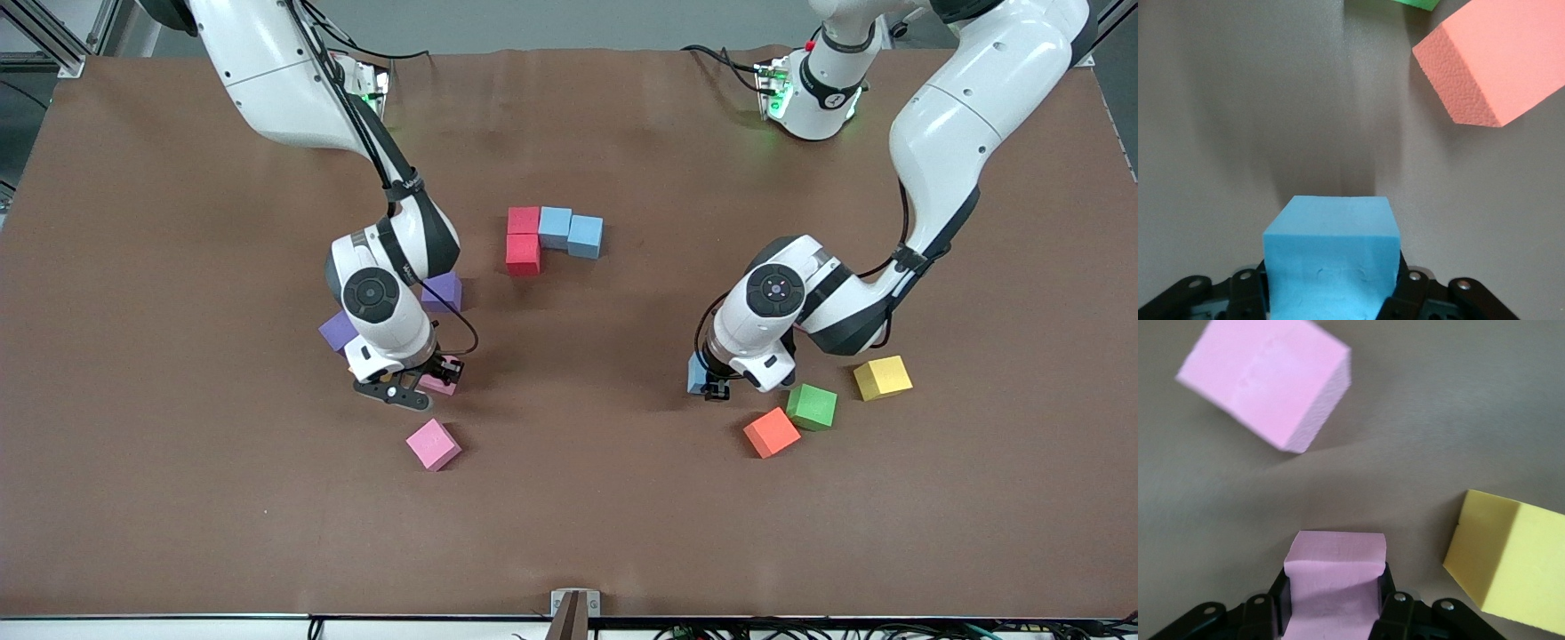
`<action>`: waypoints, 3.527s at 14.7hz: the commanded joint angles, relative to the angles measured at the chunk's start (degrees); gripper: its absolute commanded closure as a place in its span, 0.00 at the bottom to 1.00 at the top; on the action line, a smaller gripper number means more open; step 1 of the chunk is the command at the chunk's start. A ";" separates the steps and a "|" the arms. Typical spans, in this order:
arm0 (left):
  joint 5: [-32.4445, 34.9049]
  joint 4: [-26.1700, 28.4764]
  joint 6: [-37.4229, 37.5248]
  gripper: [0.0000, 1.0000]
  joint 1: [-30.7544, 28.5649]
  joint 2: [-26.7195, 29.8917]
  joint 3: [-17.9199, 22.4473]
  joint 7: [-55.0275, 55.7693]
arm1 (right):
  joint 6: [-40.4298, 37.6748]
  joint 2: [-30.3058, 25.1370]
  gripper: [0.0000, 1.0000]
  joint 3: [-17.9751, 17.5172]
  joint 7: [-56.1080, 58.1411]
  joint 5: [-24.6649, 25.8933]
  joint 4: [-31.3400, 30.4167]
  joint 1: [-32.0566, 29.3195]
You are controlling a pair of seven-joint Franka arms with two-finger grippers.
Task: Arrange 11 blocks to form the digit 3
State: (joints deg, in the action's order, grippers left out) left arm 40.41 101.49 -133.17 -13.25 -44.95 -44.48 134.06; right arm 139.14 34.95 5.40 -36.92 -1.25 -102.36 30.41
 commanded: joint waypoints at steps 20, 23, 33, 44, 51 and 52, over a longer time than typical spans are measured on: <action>0.54 -1.21 -0.69 0.45 0.76 -1.10 0.44 -1.00 | 4.47 -6.46 0.96 -2.42 4.31 -3.84 -11.44 12.56; 0.54 -1.21 -0.69 0.45 0.76 -1.10 0.53 -1.00 | 5.00 -6.91 0.96 -2.42 2.30 -3.84 -12.77 13.88; 0.46 -1.83 -0.69 0.45 1.47 -1.10 0.53 -0.91 | 4.83 -7.26 0.96 -2.33 -2.27 -3.84 -13.83 15.82; 0.54 -1.91 -0.69 0.45 1.56 -1.19 1.15 -0.91 | 4.30 -8.05 0.95 -2.33 -4.04 -3.75 -14.35 16.87; 0.54 -2.00 -0.69 0.45 1.56 -1.45 1.15 -0.91 | 4.21 -8.75 0.95 -2.33 -4.30 -3.75 -15.58 16.96; 0.54 -1.91 -0.69 0.45 1.56 -1.45 1.15 -0.91 | 4.21 -9.19 0.95 -2.33 -4.30 -3.75 -16.02 16.96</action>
State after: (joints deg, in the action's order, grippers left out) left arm 40.42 100.95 -133.63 -12.31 -45.26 -43.66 134.02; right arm 143.28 27.98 3.05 -40.08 -4.15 -114.14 46.46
